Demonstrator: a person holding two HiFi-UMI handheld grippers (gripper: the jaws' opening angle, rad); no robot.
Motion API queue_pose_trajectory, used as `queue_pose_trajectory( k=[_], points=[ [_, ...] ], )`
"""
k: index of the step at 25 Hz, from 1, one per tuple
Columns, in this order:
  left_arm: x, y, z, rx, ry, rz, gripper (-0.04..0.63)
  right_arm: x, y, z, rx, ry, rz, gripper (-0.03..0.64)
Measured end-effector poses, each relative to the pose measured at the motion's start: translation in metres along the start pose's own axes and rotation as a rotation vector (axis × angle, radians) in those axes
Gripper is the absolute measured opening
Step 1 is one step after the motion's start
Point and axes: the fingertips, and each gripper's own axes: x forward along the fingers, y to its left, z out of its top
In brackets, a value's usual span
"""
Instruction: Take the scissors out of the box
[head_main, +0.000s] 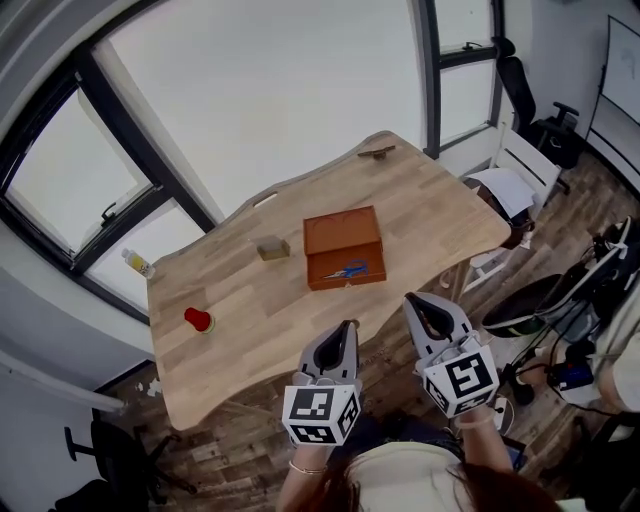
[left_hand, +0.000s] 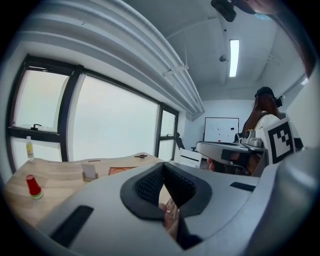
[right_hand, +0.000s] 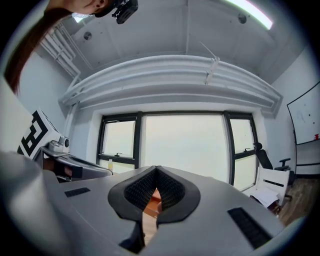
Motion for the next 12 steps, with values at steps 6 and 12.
queue_pose_trajectory(
  k=[6, 12],
  points=[
    [0.014, 0.009, -0.003, -0.001, 0.017, 0.013, 0.018, 0.016, -0.006, -0.007, -0.006, 0.017, 0.032, 0.027],
    [0.036, 0.025, 0.001, 0.0, 0.015, 0.007, 0.018, 0.043, -0.011, -0.018, -0.021, 0.059, 0.054, 0.028]
  ],
)
